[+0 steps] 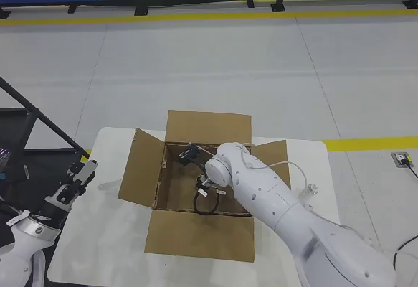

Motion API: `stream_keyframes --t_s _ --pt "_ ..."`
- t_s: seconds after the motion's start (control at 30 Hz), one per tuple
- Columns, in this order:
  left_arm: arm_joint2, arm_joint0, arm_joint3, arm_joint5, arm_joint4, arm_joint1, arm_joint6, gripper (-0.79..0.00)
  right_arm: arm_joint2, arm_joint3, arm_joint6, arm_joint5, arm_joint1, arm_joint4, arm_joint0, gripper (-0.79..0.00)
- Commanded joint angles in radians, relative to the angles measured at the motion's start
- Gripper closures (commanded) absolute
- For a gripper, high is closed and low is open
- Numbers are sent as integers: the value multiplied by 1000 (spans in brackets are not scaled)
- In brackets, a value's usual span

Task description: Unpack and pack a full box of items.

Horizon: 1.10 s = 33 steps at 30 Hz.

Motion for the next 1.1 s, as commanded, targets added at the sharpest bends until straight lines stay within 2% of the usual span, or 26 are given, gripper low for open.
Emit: stream_keyframes --t_s 0.0,0.03,0.13,0.3,0.43,0.53,0.63,0.73,0.9,1.07 --pt "0 0 0 0 0 0 0 -785 0 24 -2 -12 -14 0 7 -28" --pt "0 0 0 0 0 0 0 -785 1 33 -3 -18 -20 -1 13 0" --pt "0 0 0 0 0 0 0 -785 20 53 -7 -55 -32 28 31 0" --pt "0 0 0 0 0 0 0 -785 54 27 -9 -54 -35 57 55 0" --pt "0 0 0 0 0 0 0 -785 84 -47 15 19 -17 49 65 0" --pt "0 0 0 0 0 0 0 -785 122 -146 37 96 16 31 60 0" --pt "0 0 0 0 0 0 0 -785 176 -306 72 193 68 -15 25 0" --pt "0 0 0 0 0 0 0 -785 250 -540 139 308 136 -106 -50 0" --pt "0 0 0 0 0 0 0 -785 426 -988 290 459 255 -354 -266 0" --pt "0 0 0 0 0 0 0 -785 629 -1375 467 564 339 -675 -497 0"
